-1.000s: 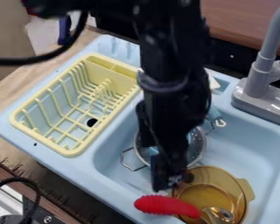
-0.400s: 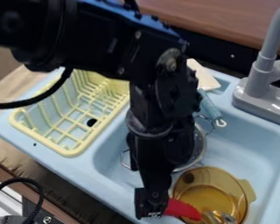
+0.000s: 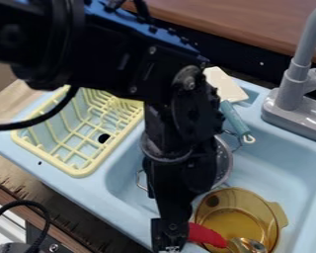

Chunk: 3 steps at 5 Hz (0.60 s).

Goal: Move the red spoon to the yellow colander

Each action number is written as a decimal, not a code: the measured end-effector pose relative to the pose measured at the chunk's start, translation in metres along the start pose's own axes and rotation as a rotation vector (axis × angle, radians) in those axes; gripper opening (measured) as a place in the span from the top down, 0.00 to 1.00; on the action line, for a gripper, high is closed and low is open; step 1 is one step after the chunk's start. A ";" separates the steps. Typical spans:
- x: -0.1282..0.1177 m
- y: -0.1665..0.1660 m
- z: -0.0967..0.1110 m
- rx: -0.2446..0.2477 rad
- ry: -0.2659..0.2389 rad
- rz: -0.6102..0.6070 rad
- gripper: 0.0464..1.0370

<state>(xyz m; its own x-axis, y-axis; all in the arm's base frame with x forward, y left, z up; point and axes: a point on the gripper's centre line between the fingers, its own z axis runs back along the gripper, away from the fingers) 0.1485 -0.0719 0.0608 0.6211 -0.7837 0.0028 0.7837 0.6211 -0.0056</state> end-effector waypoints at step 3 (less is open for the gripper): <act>0.010 -0.002 -0.009 0.046 -0.015 0.016 0.28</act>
<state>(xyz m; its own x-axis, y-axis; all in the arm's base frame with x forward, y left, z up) 0.1530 -0.0808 0.0514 0.6336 -0.7734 0.0179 0.7725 0.6338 0.0398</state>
